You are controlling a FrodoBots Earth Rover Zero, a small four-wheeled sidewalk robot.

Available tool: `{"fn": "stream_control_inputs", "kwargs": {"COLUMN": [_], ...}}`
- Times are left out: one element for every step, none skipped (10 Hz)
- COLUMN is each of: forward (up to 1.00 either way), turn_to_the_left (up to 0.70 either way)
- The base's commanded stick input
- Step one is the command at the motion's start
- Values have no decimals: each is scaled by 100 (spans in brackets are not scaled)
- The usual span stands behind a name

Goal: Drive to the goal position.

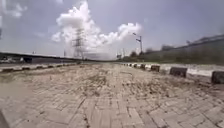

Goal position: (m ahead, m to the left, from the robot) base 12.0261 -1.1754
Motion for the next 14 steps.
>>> {"fn": "stream_control_inputs", "kwargs": {"forward": [100, 100, 100, 100, 100, 100, 100, 100, 100, 100, 100, 100, 100, 100], "turn_to_the_left": [0, 0, 0, 0, 0, 0, 0, 0, 0, 0, 0, 0, 0, 0]}}
